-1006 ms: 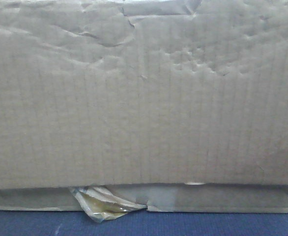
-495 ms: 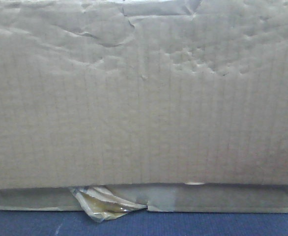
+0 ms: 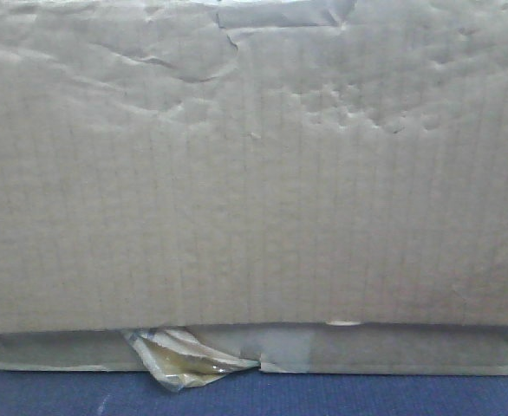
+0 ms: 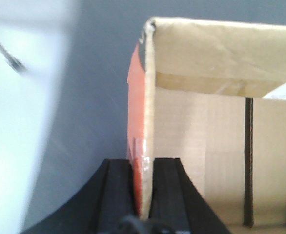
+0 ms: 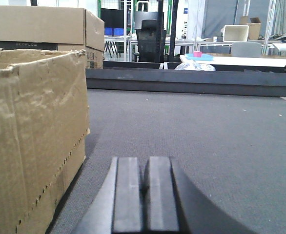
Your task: Stack two boxes on right shelf middle
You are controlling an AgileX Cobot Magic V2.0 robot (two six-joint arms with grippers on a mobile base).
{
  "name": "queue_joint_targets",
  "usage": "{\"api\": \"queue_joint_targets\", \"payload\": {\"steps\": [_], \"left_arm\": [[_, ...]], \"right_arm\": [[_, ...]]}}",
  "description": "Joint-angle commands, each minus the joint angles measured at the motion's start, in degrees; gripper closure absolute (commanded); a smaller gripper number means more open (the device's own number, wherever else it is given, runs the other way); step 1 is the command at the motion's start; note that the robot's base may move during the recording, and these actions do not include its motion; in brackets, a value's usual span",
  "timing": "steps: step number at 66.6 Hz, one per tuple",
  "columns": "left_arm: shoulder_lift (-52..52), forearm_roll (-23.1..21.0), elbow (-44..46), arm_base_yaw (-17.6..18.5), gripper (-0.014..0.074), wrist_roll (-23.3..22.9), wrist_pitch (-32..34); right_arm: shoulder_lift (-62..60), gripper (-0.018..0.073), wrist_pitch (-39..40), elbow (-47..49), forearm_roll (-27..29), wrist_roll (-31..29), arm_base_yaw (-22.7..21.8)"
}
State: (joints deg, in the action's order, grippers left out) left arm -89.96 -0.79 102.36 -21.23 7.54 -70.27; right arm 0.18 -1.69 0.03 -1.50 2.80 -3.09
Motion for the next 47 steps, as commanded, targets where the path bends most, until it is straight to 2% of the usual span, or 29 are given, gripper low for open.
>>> {"api": "queue_joint_targets", "payload": {"steps": [1, 11, 17, 27, 41, 47], "left_arm": [[0.8, -3.0, 6.2, -1.0, 0.0707, -3.6, 0.3], [1.6, -9.6, 13.3, 1.3, 0.0707, -7.0, 0.3], [2.5, -9.3, 15.9, 5.4, 0.0707, -10.3, 0.3], [3.7, -0.7, 17.3, 16.5, 0.0707, -19.3, 0.3], [3.2, 15.7, 17.3, 38.4, 0.0707, -30.3, 0.3], [3.2, 21.8, 17.3, 45.8, 0.0707, -35.6, 0.3]], "right_arm": [[-0.2, 0.0727, 1.4, 0.0, 0.3, -0.4, -0.2], [-0.2, 0.0727, 1.4, 0.0, 0.3, -0.4, -0.2], [-0.2, 0.0727, 1.4, 0.0, 0.3, -0.4, -0.2], [-0.2, 0.0727, 1.4, 0.0, 0.3, -0.4, -0.2], [-0.2, 0.0727, 1.4, 0.0, 0.3, -0.4, -0.2], [-0.2, 0.0727, 1.4, 0.0, 0.3, -0.4, -0.2]]}}
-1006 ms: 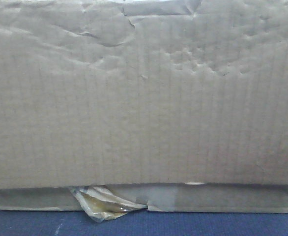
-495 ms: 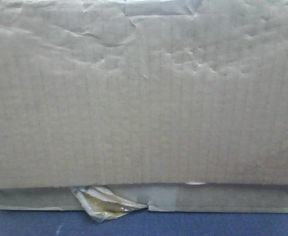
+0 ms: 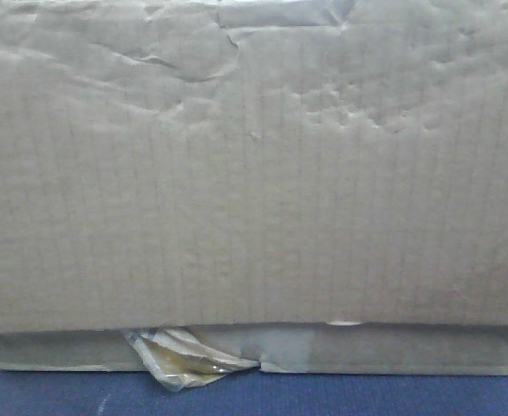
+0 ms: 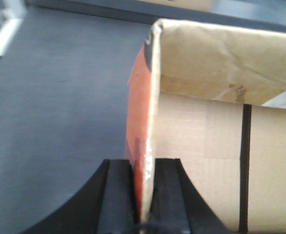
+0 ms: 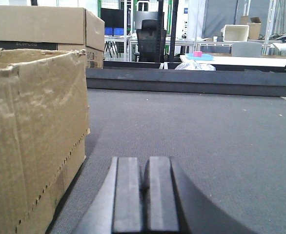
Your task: Stack two boxes on right shelf middle
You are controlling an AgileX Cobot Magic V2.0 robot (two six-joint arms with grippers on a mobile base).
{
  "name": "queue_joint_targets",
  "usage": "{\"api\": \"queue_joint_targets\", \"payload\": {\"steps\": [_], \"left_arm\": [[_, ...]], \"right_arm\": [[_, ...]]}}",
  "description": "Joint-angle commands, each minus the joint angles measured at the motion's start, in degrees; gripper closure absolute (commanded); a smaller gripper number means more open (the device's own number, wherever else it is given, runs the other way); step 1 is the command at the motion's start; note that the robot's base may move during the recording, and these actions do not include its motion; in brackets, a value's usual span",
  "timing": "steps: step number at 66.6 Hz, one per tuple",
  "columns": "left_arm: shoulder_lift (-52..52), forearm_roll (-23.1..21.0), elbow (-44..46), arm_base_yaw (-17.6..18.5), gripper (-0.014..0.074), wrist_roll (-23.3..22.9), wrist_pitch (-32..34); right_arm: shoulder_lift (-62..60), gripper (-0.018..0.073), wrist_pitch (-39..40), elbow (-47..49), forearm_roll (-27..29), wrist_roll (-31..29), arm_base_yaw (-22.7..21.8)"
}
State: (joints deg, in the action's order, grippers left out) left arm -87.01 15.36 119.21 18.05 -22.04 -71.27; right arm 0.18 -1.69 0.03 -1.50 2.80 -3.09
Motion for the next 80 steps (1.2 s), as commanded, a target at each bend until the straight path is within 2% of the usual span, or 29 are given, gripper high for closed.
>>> {"api": "queue_joint_targets", "payload": {"steps": [1, 5, 13, 29, 54, 80], "left_arm": [[0.3, 6.1, 0.5, 8.0, 0.0707, -6.8, 1.3], [0.2, 7.0, 0.5, 10.7, 0.0707, -9.8, 1.3], [-0.7, 7.0, -0.7, 14.4, 0.0707, -11.9, 1.3], [-2.0, 6.6, -10.1, 15.3, 0.0707, -18.6, 1.3], [-2.0, 4.1, -24.4, 15.3, 0.0707, -21.7, 1.3], [-6.3, 3.8, -25.4, 18.6, 0.0707, -21.8, 1.3]], "right_arm": [[-0.2, 0.0727, 1.4, 0.0, 0.3, -0.4, -0.2], [-0.2, 0.0727, 1.4, 0.0, 0.3, -0.4, -0.2], [-0.2, 0.0727, 1.4, 0.0, 0.3, -0.4, -0.2], [-0.2, 0.0727, 1.4, 0.0, 0.3, -0.4, -0.2], [-0.2, 0.0727, 1.4, 0.0, 0.3, -0.4, -0.2], [-0.2, 0.0727, 1.4, 0.0, 0.3, -0.4, -0.2]]}}
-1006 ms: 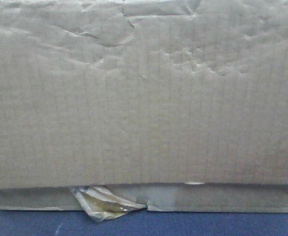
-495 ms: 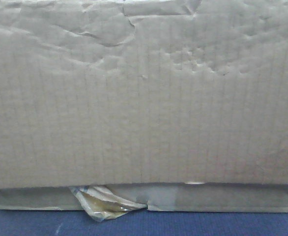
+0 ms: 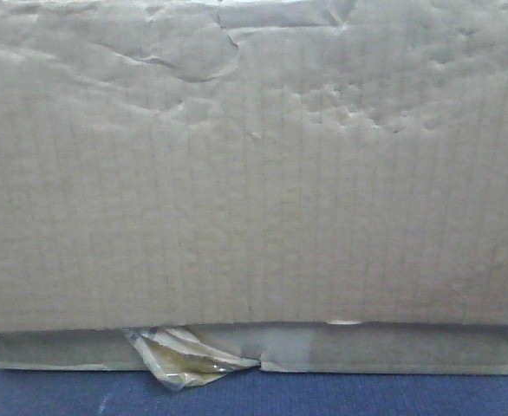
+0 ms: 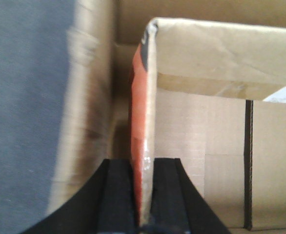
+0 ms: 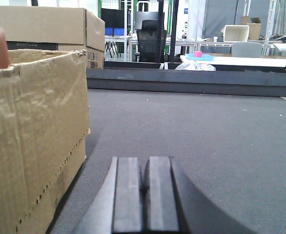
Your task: Stack two boxes on right shelf middle
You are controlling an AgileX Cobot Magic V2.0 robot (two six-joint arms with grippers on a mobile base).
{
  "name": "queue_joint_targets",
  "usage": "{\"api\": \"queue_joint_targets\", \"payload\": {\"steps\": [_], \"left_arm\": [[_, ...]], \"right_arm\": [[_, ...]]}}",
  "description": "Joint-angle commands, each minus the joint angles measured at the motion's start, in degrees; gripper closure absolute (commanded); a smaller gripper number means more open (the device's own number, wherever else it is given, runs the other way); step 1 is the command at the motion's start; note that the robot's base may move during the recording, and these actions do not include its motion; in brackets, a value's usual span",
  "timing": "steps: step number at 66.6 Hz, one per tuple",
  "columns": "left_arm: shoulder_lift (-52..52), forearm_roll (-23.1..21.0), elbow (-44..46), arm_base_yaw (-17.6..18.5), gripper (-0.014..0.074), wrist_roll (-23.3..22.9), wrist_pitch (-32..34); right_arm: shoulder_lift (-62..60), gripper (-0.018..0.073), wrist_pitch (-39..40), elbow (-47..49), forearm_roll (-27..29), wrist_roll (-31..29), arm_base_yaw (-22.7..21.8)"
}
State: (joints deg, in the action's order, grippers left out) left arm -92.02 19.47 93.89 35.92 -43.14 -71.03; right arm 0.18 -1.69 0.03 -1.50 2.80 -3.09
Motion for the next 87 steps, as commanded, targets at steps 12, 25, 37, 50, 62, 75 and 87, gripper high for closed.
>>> {"api": "queue_joint_targets", "payload": {"steps": [12, 25, 37, 50, 62, 75, 87], "left_arm": [[-1.6, -0.2, 0.0, 0.7, 0.0707, -0.9, 1.1], [-2.3, -3.8, 0.0, 0.7, 0.0707, -0.9, 3.0], [-3.0, -4.4, 0.0, 0.7, 0.0707, -0.9, 3.7], [-3.2, -4.2, 0.0, 0.7, 0.0707, -0.9, 4.1], [-3.2, -1.7, 0.0, 0.7, 0.0707, -0.9, 1.9], [-3.2, -4.6, 0.0, 0.7, 0.0707, -0.9, 2.8], [-3.2, -5.6, 0.0, 0.7, 0.0707, -0.7, 3.4]], "right_arm": [[-0.2, 0.0727, 1.4, 0.0, 0.3, -0.4, -0.2], [-0.2, 0.0727, 1.4, 0.0, 0.3, -0.4, -0.2], [-0.2, 0.0727, 1.4, 0.0, 0.3, -0.4, -0.2], [-0.2, 0.0727, 1.4, 0.0, 0.3, -0.4, -0.2], [-0.2, 0.0727, 1.4, 0.0, 0.3, -0.4, -0.2], [-0.2, 0.0727, 1.4, 0.0, 0.3, -0.4, -0.2], [-0.2, 0.0727, 1.4, 0.0, 0.3, -0.4, -0.2]]}}
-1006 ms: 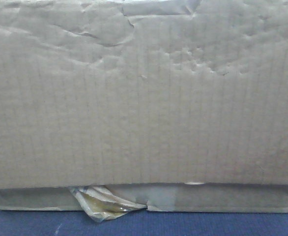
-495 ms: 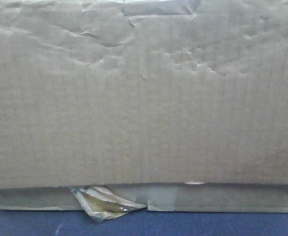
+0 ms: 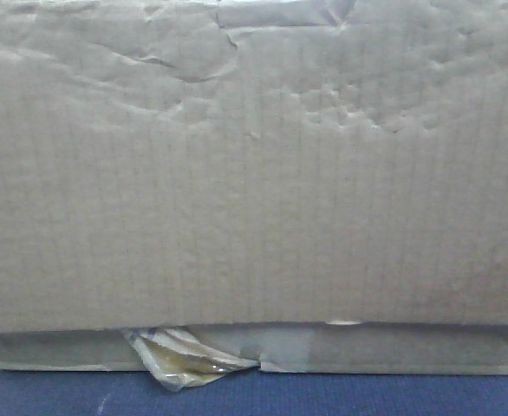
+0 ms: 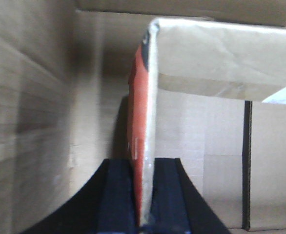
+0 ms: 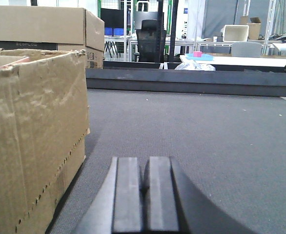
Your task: Stack two boxes on right shelf middle
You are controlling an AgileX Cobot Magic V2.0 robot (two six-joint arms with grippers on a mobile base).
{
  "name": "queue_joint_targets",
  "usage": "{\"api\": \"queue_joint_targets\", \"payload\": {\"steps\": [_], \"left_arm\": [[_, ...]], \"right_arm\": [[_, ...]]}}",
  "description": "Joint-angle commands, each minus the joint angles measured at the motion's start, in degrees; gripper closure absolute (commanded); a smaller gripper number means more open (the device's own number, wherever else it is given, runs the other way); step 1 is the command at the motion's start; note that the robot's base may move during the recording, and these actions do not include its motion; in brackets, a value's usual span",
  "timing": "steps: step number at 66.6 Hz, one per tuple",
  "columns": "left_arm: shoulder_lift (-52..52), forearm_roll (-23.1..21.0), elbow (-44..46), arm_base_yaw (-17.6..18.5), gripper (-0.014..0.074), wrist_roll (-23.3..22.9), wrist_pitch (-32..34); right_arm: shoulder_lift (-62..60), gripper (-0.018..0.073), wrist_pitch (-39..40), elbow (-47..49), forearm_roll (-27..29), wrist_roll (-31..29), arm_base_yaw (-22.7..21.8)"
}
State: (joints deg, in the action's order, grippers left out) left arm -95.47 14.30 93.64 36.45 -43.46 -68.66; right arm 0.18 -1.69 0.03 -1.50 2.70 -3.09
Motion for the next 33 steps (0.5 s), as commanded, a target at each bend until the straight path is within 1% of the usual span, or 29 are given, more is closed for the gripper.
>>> {"api": "queue_joint_targets", "payload": {"steps": [1, 6, 9, 24, 33], "left_arm": [[0.3, -0.3, 0.2, 0.2, 0.0707, -0.4, 1.0], [0.3, -0.1, 0.2, 0.2, 0.0701, -0.4, 1.1], [0.3, -0.1, 0.2, 0.2, 0.068, -0.4, 1.1], [0.3, 1.2, 0.2, 0.2, 0.0472, -0.4, 0.9], [0.3, 1.5, 0.2, 0.2, 0.0411, -0.4, 0.8]], "right_arm": [[-0.2, 0.0727, 1.4, 0.0, 0.3, -0.3, -0.2], [-0.2, 0.0727, 1.4, 0.0, 0.3, -0.3, -0.2], [-0.2, 0.0727, 1.4, 0.0, 0.3, -0.3, -0.2], [-0.2, 0.0727, 1.4, 0.0, 0.3, -0.3, -0.2], [-0.2, 0.0727, 1.4, 0.0, 0.3, -0.3, -0.2]]}}
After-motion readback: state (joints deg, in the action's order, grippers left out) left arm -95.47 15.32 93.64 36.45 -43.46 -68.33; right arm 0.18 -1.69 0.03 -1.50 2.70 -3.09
